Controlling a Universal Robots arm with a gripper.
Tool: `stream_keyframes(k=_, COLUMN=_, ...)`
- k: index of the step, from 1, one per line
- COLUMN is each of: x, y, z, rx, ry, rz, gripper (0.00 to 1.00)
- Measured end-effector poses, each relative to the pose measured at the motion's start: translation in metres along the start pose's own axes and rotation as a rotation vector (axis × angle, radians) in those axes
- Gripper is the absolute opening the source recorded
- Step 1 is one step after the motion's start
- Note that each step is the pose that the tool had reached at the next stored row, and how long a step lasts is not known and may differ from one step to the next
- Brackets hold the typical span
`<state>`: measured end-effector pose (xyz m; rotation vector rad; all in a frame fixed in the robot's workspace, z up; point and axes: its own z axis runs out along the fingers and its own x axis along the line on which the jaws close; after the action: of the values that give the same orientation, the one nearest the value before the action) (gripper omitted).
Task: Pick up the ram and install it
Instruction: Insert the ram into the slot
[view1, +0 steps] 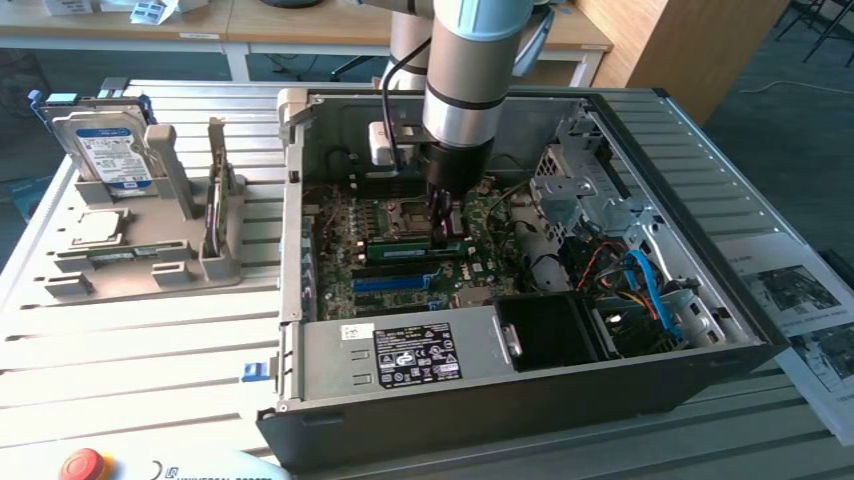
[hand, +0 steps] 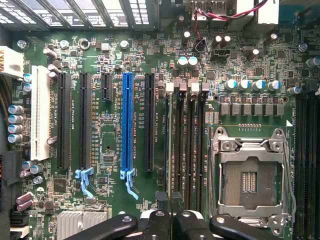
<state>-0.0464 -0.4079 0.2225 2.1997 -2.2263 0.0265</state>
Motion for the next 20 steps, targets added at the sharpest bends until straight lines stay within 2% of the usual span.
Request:
stream_keyframes(k=11, x=0.0000, y=0.0000, z=0.0000, rx=0.0001, ry=-0.0001, rz=0.000, gripper=0.13)
stream_keyframes(k=13, x=0.0000, y=0.0000, z=0.0000, rx=0.0001, ry=-0.0001, rz=0.000, gripper=0.24)
stream_keyframes(k=20, x=0.0000, y=0.0000, z=0.0000, rx=0.0000, ry=-0.0001, rz=0.000, gripper=0.24)
